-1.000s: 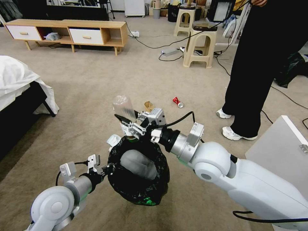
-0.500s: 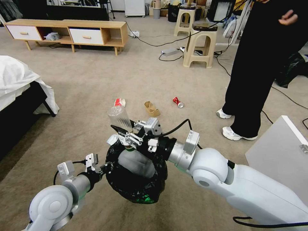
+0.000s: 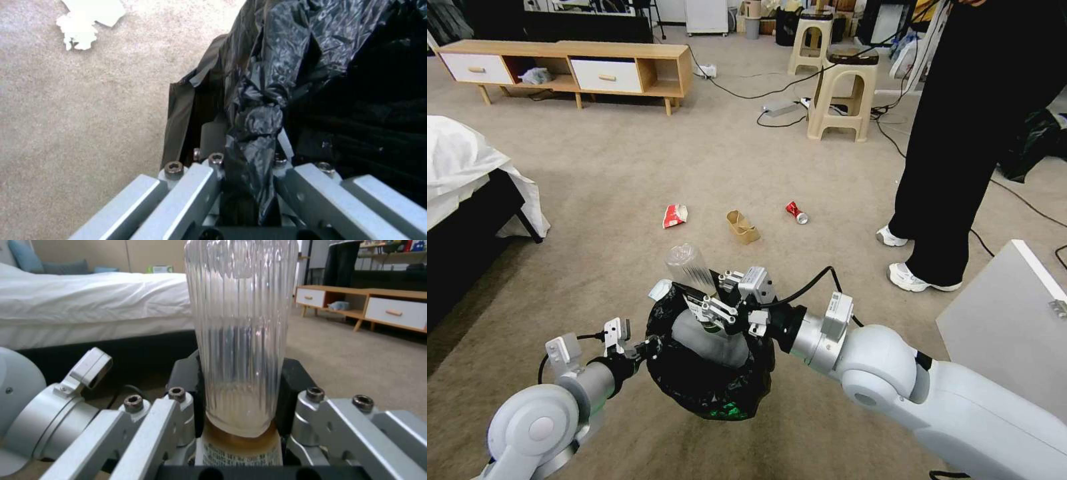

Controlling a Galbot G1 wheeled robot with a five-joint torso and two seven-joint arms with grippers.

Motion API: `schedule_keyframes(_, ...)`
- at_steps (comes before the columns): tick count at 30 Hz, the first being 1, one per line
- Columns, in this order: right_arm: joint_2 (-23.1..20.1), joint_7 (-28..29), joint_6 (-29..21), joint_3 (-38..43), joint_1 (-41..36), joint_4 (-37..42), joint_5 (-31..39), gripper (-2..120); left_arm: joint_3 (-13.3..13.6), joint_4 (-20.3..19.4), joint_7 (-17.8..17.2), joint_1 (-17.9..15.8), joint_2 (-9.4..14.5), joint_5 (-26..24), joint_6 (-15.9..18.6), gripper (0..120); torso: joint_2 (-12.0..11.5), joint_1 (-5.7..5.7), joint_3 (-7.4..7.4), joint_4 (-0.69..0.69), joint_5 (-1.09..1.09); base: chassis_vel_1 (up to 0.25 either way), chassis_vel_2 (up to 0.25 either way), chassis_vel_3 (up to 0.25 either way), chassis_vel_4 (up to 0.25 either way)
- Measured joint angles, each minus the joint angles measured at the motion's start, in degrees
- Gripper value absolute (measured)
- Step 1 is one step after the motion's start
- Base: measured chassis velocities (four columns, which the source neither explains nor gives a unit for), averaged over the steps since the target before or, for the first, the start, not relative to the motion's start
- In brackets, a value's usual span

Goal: Pick up the trash bin, then pick up the garbage from the floor and place it into the trash bin.

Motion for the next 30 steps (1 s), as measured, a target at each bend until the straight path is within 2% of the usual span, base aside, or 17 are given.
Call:
schedule_keyframes(2, -0.02, -0.06, 0.03, 0.13, -0.28, -0.12, -0.17, 27, -0.05, -0.02, 0.01, 0.0, 0.04, -0.01, -0.03, 1, 0.0, 0.0, 0.0, 0.0, 0.0, 0.0, 0.0, 0.0, 0.0)
schedule_keyframes(5, -0.02, -0.34, 0.07, 0.49, -1.0, -0.37, -0.57, 34, -0.09, -0.09, 0.03, -0.04, 0.12, -0.09, -0.1, 1, 0.0, 0.0, 0.0, 0.0, 0.0, 0.0, 0.0, 0.0, 0.0)
schedule_keyframes(7, -0.06, -0.63, 0.16, 0.68, -1.68, -0.51, -0.97, 44, -0.09, -0.29, 0.06, -0.05, 0.14, -0.3, -0.15, 1, 0.0, 0.0, 0.0, 0.0, 0.0, 0.0, 0.0, 0.0, 0.0)
schedule_keyframes(8, -0.06, -0.63, 0.16, 0.68, -1.68, -0.51, -0.97, 44, -0.09, -0.29, 0.06, -0.05, 0.14, -0.3, -0.15, 1, 0.0, 0.0, 0.0, 0.0, 0.0, 0.0, 0.0, 0.0, 0.0)
schedule_keyframes(10, -0.04, -0.93, 0.33, 1.01, -2.86, -0.96, -1.8, 56, -0.09, -0.62, 0.08, -0.03, 0.06, -0.58, -0.16, 1, 0.0, 0.0, 0.0, 0.0, 0.0, 0.0, 0.0, 0.0, 0.0)
schedule_keyframes(11, -0.04, -0.93, 0.33, 1.01, -2.86, -0.96, -1.8, 56, -0.09, -0.62, 0.08, -0.03, 0.06, -0.58, -0.16, 1, 0.0, 0.0, 0.0, 0.0, 0.0, 0.0, 0.0, 0.0, 0.0)
schedule_keyframes(13, 0.16, -1.29, 0.58, 1.12, -3.87, -1.53, -2.65, 68, -0.09, -0.95, 0.17, 0.21, -0.07, -0.76, -0.17, 1, 0.0, 0.0, 0.0, 0.0, 0.0, 0.0, 0.0, 0.0, 0.0)
schedule_keyframes(14, 0.16, -1.29, 0.58, 1.12, -3.87, -1.53, -2.65, 68, -0.09, -0.95, 0.17, 0.21, -0.07, -0.76, -0.17, 1, 0.0, 0.0, 0.0, 0.0, 0.0, 0.0, 0.0, 0.0, 0.0)
schedule_keyframes(18, 0.39, -1.52, 0.74, 1.32, -4.72, -1.85, -3.19, 84, -0.27, -1.07, 0.23, 0.41, -0.11, -0.82, -0.16, 1, 0.0, 0.0, 0.0, 0.0, 0.0, 0.0, 0.0, 0.0, 0.0)
schedule_keyframes(21, 0.38, -1.59, 0.74, 1.33, -4.89, -1.79, -3.21, 86, -0.33, -1.11, 0.26, 0.42, -0.11, -0.85, -0.16, 1, 0.0, 0.0, 0.0, 0.0, 0.0, 0.0, 0.0, 0.0, 0.0)
schedule_keyframes(26, 0.26, -1.75, 0.71, 1.42, -5.14, -1.48, -3.33, 99, -0.32, -1.11, 0.29, 0.41, -0.3, -0.76, -0.15, 1, 0.0, 0.0, 0.0, 0.0, 0.0, 0.0, 0.0, 0.0, 0.0)
schedule_keyframes(30, 0.18, -1.86, 0.66, 1.76, -5.8, -1.32, -3.51, 100, -0.29, -1.08, 0.36, 0.48, -0.4, -0.65, -0.13, 1, 0.0, 0.0, 0.0, 0.0, 0.0, 0.0, 0.0, 0.0, 0.0)
